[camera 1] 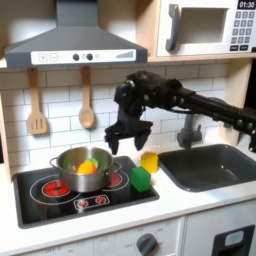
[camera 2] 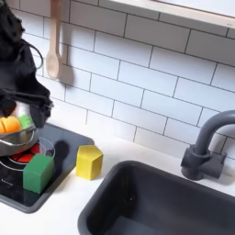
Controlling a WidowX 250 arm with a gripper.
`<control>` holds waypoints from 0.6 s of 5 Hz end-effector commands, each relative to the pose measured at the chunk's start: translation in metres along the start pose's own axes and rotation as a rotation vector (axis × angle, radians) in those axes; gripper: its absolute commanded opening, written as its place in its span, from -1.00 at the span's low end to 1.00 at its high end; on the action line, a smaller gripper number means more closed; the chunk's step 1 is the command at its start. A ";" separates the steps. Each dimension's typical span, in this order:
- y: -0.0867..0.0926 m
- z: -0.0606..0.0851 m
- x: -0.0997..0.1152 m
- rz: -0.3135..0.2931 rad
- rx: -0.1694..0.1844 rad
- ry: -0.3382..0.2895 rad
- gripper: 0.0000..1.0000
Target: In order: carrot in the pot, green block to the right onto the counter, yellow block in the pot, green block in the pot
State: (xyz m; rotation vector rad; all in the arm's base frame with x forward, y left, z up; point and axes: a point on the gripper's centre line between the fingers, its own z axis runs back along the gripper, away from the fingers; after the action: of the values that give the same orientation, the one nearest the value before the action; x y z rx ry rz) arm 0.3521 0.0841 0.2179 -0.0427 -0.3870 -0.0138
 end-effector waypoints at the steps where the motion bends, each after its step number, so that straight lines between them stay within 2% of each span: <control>1: -0.023 -0.016 -0.023 -0.036 -0.018 0.081 1.00; 2: -0.020 -0.027 -0.044 -0.026 -0.019 0.128 1.00; 3: -0.020 -0.036 -0.054 -0.027 -0.021 0.162 1.00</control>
State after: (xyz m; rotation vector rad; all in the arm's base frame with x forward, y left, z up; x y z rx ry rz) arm 0.3158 0.0605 0.1671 -0.0584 -0.2300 -0.0508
